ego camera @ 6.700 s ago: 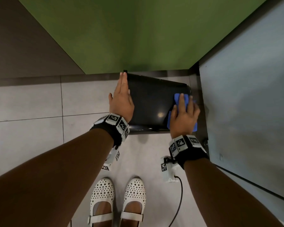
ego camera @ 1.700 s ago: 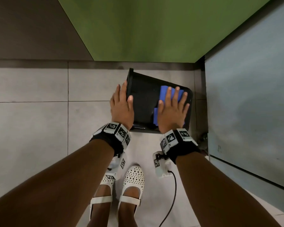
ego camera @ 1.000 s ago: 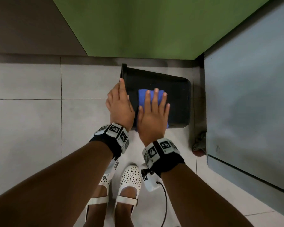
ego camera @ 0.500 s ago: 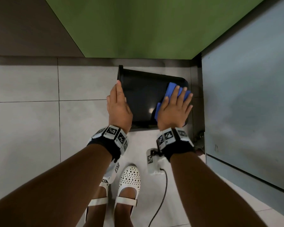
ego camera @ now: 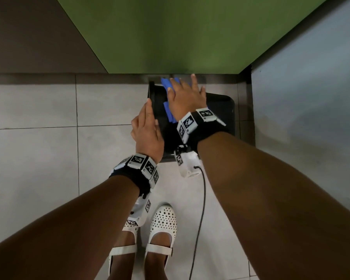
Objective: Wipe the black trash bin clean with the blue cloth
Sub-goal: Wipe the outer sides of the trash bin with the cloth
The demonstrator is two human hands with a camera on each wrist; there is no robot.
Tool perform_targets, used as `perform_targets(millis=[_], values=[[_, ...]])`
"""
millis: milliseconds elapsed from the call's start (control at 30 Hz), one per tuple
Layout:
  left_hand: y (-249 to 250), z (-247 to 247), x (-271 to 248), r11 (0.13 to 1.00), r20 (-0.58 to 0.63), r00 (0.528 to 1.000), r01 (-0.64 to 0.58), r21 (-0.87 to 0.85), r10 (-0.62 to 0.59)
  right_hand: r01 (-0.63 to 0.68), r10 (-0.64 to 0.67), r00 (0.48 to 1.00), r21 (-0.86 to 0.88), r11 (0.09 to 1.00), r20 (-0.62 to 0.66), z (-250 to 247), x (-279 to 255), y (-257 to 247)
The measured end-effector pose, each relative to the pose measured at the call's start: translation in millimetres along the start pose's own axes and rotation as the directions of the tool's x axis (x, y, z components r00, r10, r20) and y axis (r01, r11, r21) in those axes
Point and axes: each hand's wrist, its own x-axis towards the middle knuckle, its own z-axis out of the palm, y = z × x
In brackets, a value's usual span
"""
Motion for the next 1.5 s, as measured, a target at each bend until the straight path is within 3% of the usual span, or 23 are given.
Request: perform_targets(millis=[200,433,600,767,833,933,1067,1167,1300,1333,1433,1500], values=[[-2,1,0,0.997,0.039,0.998,0.054,-0.052,-0.052,0.145,-0.136,0.982,0.066,0.987,-0.128,26,-63,-22],[-1,2,-1,0.999,0.012,1.000,-0.026,-0.042,0.026,0.108,-0.110,0.991,-0.029,0.994,-0.079,11,-20,-2],[7,-2,-6,0.972,0.077,0.996,0.069,-0.227,-0.052,-0.150,0.155,0.972,0.040,0.988,-0.179,10,-37,51],[11,-5,-9,0.970,0.112,0.990,0.114,-0.217,-0.091,-0.410,0.427,0.878,0.117,0.904,-0.216,35,-77,53],[13,-7,-6,0.973,0.110,0.990,0.114,-0.202,-0.093,-0.350,0.366,0.899,0.107,0.931,-0.242,51,-92,27],[13,-10,-7,0.970,0.139,0.986,0.125,-0.207,-0.097,-0.110,0.113,0.963,0.026,0.994,-0.243,65,-103,-8],[11,-9,-8,0.976,0.125,0.986,0.131,-0.173,-0.110,0.064,-0.070,0.984,-0.044,0.997,-0.166,44,-77,7],[13,-8,-7,0.974,0.104,0.983,0.164,-0.154,-0.149,-0.066,0.063,0.980,-0.010,0.998,-0.186,23,-52,44],[16,-6,-7,0.959,0.093,0.975,0.214,-0.187,-0.200,-0.295,0.314,0.928,0.122,0.948,-0.199,16,-52,85],[16,-5,-7,0.958,0.089,0.975,0.218,-0.188,-0.204,-0.367,0.402,0.895,0.191,0.910,-0.194,19,-58,90],[17,-6,-11,0.955,0.086,0.976,0.212,-0.207,-0.198,-0.553,0.650,0.731,0.377,0.743,-0.210,35,-77,87],[18,-9,-15,0.948,0.113,0.975,0.213,-0.238,-0.190,-0.562,0.661,0.710,0.372,0.739,-0.241,41,-88,83]])
